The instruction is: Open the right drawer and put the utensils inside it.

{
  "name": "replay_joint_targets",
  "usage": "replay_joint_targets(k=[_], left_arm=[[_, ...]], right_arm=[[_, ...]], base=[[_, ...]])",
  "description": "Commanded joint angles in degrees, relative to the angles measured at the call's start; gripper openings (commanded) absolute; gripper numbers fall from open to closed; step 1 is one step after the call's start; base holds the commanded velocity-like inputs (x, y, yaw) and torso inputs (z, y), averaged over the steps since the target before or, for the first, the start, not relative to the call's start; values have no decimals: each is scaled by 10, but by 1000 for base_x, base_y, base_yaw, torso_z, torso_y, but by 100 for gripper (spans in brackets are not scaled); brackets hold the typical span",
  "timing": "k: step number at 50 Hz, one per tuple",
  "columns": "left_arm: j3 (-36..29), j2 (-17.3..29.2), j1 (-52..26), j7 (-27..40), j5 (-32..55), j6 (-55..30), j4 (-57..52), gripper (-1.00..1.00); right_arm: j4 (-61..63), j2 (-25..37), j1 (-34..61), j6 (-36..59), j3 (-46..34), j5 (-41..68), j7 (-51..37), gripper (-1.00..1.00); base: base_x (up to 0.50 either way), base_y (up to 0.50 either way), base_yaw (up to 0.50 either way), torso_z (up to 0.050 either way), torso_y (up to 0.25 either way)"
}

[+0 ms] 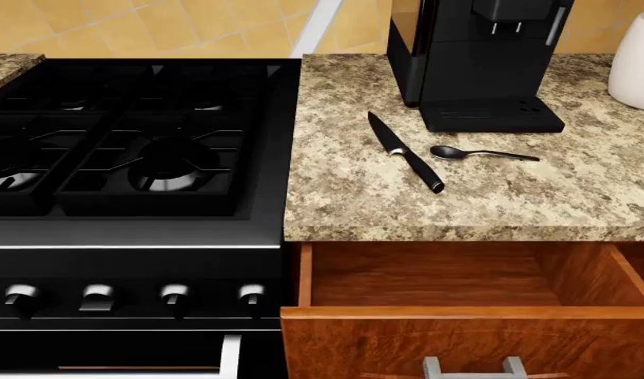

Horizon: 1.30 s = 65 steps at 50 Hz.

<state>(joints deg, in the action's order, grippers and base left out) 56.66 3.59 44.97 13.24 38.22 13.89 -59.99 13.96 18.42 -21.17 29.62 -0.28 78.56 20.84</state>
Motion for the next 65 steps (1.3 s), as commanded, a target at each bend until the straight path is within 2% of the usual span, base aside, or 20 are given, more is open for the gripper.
replay_joint_targets(k=[1, 7, 14, 18, 22, 27, 36, 45, 48, 59, 65], left_arm=[[6, -3, 0, -3, 5, 0, 0, 100], [8, -5, 0, -4, 6, 0, 0, 100], [5, -5, 0, -3, 4, 0, 0, 100], [6, -7, 0, -5, 5, 0, 0, 100], [4, -7, 0, -3, 5, -1, 0, 100], [1, -6, 0, -1, 3, -1, 0, 100], [-5, -3, 0, 3, -3, -3, 0, 100], [-12, 1, 0, 8, -9, -4, 0, 100], [-13, 2, 0, 9, -11, -5, 0, 100], [-13, 2, 0, 10, -10, -5, 0, 100], [-13, 1, 0, 9, -9, -5, 0, 100]], right_arm=[[35, 33, -8, 64, -69, 2, 48, 100], [61, 44, -16, 62, -78, -17, 59, 100], [194, 67, -38, 21, -47, -54, 60, 100], [312, 79, -29, 15, -36, -93, 1, 100], [362, 97, 15, 37, -35, -56, -58, 100], [408, 121, 106, 51, -22, -3, -143, 100], [428, 149, 247, 66, -26, 71, -246, 100], [438, 166, 458, 84, -58, 157, -386, 100], [438, 171, 516, 94, -60, 148, -439, 100], [366, 190, 757, 117, -77, 177, -614, 100], [276, 193, 846, 144, -103, 167, -678, 100]], base=[[0, 0, 0, 0, 0], [0, 0, 0, 0, 0], [0, 0, 0, 1, 0], [0, 0, 0, 0, 0], [0, 0, 0, 0, 0], [0, 0, 0, 0, 0], [0, 0, 0, 0, 0], [0, 0, 0, 0, 0], [0, 0, 0, 0, 0], [0, 0, 0, 0, 0], [0, 0, 0, 0, 0]])
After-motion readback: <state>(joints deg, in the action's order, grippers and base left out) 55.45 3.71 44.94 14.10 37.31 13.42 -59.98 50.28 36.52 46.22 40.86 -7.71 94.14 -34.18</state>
